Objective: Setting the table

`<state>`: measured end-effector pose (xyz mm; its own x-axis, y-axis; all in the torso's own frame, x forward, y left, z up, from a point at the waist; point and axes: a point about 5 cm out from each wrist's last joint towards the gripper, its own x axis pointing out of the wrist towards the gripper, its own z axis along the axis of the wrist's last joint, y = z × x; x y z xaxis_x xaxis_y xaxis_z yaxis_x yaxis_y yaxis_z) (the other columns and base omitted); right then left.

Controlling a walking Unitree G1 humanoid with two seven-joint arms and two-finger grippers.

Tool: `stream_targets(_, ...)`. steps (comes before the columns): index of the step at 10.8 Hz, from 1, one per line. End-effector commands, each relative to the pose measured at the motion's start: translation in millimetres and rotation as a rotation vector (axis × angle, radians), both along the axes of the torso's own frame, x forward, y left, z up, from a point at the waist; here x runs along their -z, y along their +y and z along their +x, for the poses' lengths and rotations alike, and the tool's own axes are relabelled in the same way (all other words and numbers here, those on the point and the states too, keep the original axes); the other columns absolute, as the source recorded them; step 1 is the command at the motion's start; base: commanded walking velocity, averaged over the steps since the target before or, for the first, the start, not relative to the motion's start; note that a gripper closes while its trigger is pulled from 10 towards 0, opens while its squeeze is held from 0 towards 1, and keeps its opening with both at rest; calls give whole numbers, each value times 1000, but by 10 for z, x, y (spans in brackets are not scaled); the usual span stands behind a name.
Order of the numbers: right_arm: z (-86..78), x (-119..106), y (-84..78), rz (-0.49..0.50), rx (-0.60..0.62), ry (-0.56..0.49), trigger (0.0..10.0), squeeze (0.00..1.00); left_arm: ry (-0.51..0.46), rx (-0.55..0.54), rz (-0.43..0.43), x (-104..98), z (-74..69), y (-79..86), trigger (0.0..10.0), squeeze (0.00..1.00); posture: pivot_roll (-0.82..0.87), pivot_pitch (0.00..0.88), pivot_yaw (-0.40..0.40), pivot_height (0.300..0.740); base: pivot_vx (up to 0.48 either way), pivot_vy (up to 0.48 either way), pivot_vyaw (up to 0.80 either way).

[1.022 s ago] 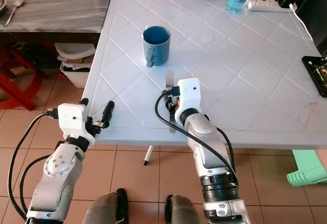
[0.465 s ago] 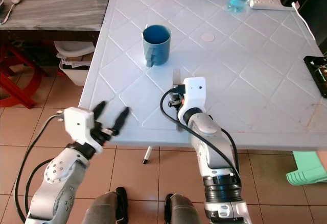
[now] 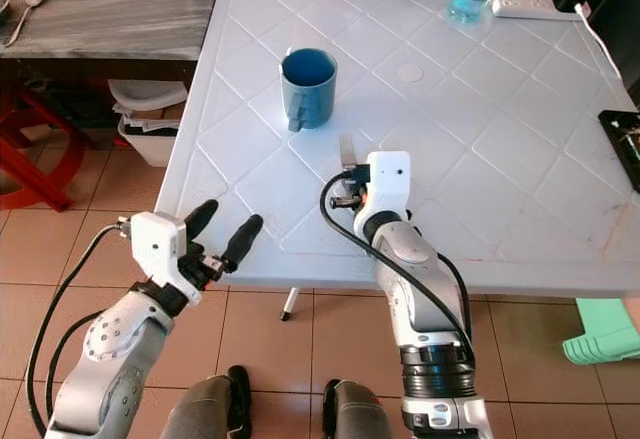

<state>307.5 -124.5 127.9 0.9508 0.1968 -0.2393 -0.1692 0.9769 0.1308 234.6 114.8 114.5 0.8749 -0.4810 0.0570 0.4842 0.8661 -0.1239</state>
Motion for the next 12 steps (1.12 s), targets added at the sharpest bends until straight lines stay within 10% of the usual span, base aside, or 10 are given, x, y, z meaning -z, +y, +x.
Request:
stream_targets(1,-169,479,-187,-19,96,246,0,0,11,-6,26,16,-15,-4,10000,0,-24,228,16,740,0,0,0)
stream_targets(12,-361,424,-82,55,39,183,0,0,29,-289,125,115,198,183,10000,0,-43,200,-5,740,0,393,0)
